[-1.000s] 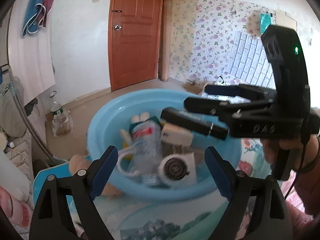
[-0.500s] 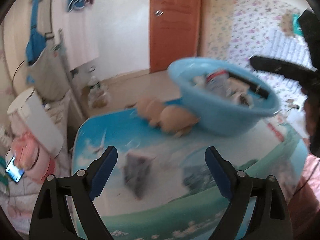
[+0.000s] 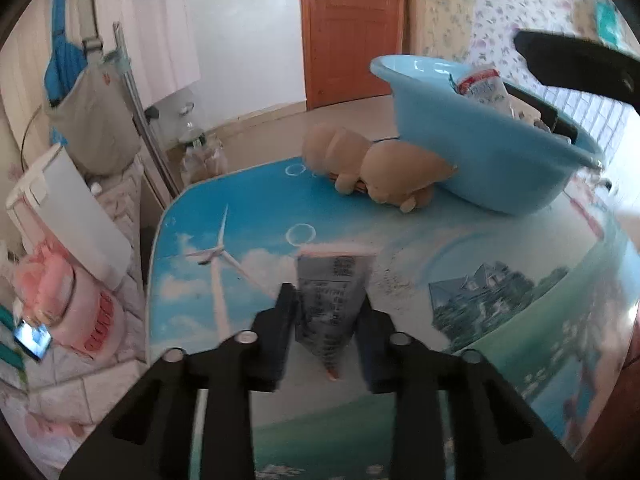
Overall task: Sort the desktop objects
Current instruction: 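Grasp the white QR-code sachet with left tool while right tool moves to the plush bear, then close right tool on the beige plush bear while left tool holds the sachet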
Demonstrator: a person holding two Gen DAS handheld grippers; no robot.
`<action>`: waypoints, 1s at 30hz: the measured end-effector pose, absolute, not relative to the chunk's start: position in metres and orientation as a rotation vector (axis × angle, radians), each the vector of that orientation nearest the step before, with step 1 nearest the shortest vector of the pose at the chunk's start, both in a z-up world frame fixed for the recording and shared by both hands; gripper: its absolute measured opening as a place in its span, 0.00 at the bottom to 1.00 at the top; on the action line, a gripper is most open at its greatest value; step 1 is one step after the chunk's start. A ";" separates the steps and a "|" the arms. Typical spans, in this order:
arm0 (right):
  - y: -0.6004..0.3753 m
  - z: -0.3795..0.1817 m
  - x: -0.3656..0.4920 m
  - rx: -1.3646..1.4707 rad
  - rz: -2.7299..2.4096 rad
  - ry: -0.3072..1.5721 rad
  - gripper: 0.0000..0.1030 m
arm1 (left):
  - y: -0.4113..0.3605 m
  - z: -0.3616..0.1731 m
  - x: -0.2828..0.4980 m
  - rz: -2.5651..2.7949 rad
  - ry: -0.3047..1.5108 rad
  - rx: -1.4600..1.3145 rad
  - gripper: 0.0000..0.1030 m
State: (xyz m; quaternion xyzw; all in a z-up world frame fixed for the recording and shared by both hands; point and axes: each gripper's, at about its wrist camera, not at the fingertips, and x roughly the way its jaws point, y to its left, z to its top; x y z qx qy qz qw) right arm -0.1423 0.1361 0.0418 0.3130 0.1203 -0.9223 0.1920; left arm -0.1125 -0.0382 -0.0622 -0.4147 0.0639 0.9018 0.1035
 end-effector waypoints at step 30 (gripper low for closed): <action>0.013 -0.064 -0.272 1.601 -2.462 1.002 0.80 | -0.112 -0.065 -0.116 2.681 -0.270 -1.274 0.22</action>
